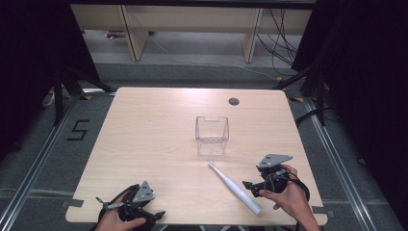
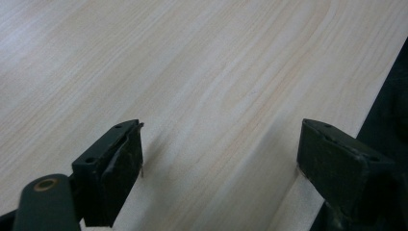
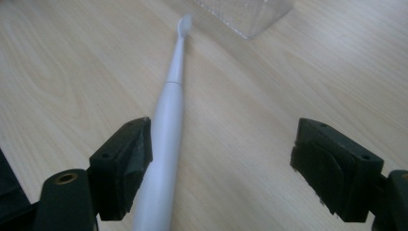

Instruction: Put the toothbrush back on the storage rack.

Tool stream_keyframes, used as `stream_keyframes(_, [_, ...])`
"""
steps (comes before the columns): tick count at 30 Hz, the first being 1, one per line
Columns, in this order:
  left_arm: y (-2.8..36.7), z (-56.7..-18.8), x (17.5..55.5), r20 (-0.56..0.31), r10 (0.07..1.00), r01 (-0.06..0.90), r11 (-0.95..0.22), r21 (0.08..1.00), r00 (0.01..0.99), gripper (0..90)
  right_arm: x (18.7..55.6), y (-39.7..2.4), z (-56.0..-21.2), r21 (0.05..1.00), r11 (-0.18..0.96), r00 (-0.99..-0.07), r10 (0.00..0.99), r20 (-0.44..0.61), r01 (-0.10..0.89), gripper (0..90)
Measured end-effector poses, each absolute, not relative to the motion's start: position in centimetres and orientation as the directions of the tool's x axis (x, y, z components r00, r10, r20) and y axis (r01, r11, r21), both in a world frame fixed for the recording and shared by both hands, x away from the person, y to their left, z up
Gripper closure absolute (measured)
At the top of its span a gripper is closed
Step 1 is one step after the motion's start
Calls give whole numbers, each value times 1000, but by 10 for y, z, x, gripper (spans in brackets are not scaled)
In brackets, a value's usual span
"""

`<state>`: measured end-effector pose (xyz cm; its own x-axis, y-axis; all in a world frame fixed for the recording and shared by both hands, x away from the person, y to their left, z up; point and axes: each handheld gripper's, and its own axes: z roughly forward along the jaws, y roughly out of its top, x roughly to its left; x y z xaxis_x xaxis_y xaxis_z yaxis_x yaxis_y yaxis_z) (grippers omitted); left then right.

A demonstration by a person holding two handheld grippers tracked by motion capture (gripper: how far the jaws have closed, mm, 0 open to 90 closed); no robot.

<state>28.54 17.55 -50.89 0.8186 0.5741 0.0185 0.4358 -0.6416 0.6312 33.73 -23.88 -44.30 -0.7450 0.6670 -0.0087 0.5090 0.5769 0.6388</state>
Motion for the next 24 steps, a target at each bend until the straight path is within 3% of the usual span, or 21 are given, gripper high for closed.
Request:
stream_keyframes(5, [174,-510,285,19,580,436,-634,639,815,155,340,-227,-442,615,619,-763,645,-45,488,281])
stream_keyframes(6, [174,-509,285,15,574,437,-641,631,819,154,340,-222,-440,580,624,-757,653,-20,523,307])
stream_keyframes(14, [175,-509,285,19,573,434,-642,632,820,155,348,-207,-440,555,681,-808,588,-25,478,368])
stream_keyframes(24, [174,-509,284,24,572,427,-640,639,820,154,352,-193,-445,498,707,-814,580,-3,502,436])
